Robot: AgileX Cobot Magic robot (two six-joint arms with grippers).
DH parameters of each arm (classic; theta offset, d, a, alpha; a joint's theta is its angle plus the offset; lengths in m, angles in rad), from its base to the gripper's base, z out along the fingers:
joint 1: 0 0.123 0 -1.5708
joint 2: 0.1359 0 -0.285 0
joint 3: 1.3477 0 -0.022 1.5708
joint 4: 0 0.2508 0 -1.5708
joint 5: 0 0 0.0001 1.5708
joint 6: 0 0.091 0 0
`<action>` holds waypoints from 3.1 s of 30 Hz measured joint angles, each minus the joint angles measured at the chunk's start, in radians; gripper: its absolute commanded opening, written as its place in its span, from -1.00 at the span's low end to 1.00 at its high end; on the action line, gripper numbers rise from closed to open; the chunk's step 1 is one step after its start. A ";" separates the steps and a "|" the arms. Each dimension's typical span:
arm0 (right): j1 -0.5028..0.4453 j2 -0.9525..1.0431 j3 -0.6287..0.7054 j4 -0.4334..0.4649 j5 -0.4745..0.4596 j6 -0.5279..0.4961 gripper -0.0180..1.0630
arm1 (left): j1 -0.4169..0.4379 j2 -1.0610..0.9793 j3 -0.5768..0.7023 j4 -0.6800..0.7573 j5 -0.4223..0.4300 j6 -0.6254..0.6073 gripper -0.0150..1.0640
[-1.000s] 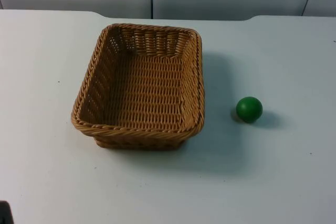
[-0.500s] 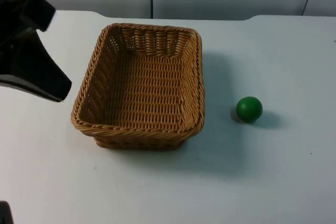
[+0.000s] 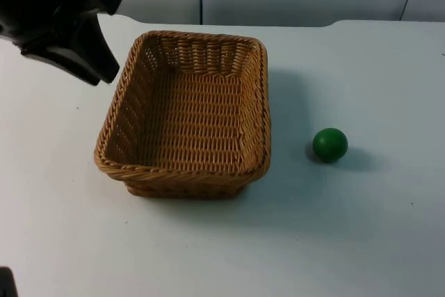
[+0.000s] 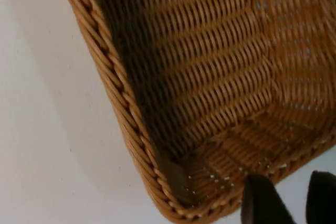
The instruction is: Pick up the basket with the left hand and place the ball into the basket with the right hand.
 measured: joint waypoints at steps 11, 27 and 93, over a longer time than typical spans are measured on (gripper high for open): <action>0.000 0.000 0.000 0.000 0.000 0.000 -0.97 | 0.000 0.149 -0.087 0.101 -0.094 -0.001 0.07; 0.000 0.000 0.000 0.000 0.000 0.000 -0.97 | 0.000 0.355 -0.158 0.094 -0.154 0.002 0.06; 0.000 0.000 0.000 0.000 0.000 0.000 -0.97 | 0.082 0.309 -0.179 -0.054 -0.045 -0.184 -0.98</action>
